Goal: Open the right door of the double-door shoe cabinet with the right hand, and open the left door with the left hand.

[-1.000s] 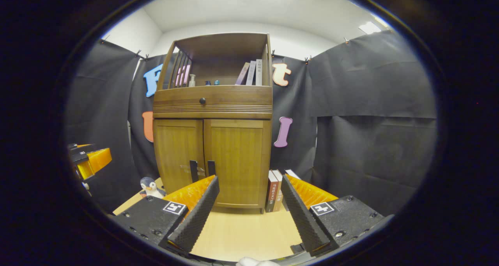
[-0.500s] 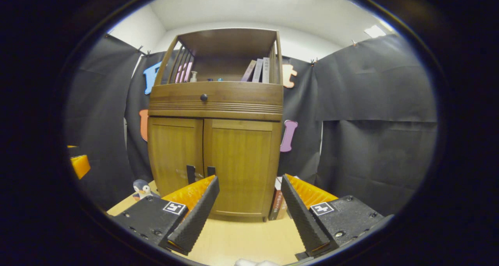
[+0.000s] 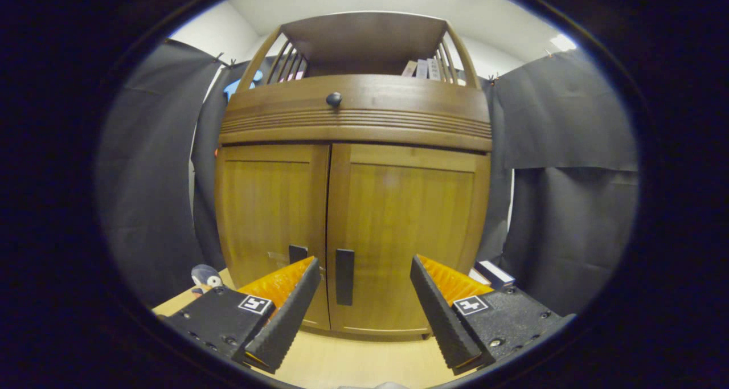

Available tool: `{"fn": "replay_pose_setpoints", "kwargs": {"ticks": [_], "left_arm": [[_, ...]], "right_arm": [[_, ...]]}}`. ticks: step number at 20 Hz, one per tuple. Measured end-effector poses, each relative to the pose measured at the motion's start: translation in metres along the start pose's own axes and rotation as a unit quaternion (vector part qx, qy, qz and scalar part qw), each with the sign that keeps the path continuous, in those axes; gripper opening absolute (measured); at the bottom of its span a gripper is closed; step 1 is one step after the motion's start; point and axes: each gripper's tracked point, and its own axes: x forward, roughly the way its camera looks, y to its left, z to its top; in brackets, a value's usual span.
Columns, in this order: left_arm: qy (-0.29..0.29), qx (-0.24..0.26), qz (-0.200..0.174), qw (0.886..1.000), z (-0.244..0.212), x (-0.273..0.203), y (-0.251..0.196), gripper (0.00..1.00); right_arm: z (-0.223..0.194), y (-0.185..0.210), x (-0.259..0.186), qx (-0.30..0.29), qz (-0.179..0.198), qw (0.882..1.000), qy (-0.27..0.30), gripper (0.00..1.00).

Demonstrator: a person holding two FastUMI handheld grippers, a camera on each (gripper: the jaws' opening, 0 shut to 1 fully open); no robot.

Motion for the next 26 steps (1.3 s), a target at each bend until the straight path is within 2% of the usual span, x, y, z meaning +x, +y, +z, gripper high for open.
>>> {"fn": "replay_pose_setpoints", "kwargs": {"ticks": [4,7,9,12,17,18,20,22,23,26], "left_arm": [[0.005,0.007,0.032,0.999,0.0,0.006,0.004,0.95],[0.012,0.005,0.05,0.999,-0.001,0.01,0.006,0.95],[0.014,0.006,0.062,0.998,-0.003,0.013,0.008,0.95],[0.02,0.011,0.076,0.997,-0.005,0.018,0.014,0.95],[0.022,0.01,0.093,0.995,-0.006,0.02,0.023,0.95],[0.021,0.01,0.096,0.995,-0.005,0.02,0.023,0.95],[0.022,0.007,0.099,0.995,-0.006,0.02,0.024,0.95],[0.021,0.004,0.096,0.995,-0.007,0.019,0.025,0.95],[0.02,0.005,0.093,0.995,-0.008,0.02,0.025,1.0],[0.017,0.008,0.086,0.996,-0.007,0.02,0.024,0.95]], "right_arm": [[-0.033,0.016,0.055,-0.003,0.005,1.0,0.029,0.98],[-0.067,0.02,0.092,0.016,0.006,0.998,0.067,0.95],[-0.077,0.022,0.108,0.023,0.011,0.997,0.079,0.91],[-0.088,0.016,0.128,0.017,-0.001,0.996,0.084,0.75],[-0.096,0.023,0.136,0.019,0.009,0.996,0.091,0.56],[-0.096,0.025,0.137,0.015,0.006,0.996,0.091,0.47],[-0.096,0.025,0.136,0.013,0.001,0.996,0.091,0.38],[-0.096,0.025,0.133,0.016,0.005,0.995,0.094,0.36],[-0.097,0.024,0.132,0.017,0.007,0.995,0.097,0.36],[-0.097,0.021,0.118,0.017,0.009,0.995,0.1,0.35]]}}
